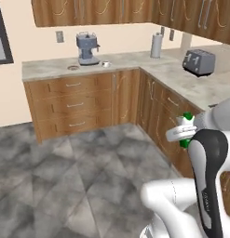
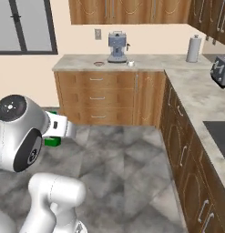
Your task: Take a sugar cube from the saucer and place it inside the coffee. Then, grab milk from the fridge and place it next to the coffee on the counter to sweeten the coffee.
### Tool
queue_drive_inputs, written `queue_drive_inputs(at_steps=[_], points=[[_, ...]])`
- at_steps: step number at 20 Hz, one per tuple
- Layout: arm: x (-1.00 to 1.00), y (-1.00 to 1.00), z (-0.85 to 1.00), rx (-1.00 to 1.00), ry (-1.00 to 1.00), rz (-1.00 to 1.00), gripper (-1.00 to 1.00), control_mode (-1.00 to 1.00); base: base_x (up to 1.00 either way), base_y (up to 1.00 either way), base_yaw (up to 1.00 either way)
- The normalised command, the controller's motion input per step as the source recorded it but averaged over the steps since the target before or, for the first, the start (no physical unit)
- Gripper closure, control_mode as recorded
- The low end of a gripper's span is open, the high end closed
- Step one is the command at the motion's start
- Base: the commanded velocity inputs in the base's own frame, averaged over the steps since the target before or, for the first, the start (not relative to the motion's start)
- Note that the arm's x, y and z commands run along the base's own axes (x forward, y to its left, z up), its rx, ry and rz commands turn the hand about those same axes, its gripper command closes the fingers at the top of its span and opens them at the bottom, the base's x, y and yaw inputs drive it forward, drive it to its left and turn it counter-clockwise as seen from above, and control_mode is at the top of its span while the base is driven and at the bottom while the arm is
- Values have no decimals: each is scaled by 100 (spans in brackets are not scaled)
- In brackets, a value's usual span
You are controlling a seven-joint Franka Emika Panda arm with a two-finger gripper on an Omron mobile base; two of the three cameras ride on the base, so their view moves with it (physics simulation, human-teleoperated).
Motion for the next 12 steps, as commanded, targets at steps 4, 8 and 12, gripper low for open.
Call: queue_drive_inputs(at_steps=[4,8,12], points=[[0,0,0,0,0,0,100,100,100,-49,12],[0,0,0,0,0,0,100,100,100,-61,2],[0,0,0,0,0,0,100,100,100,-26,2]])
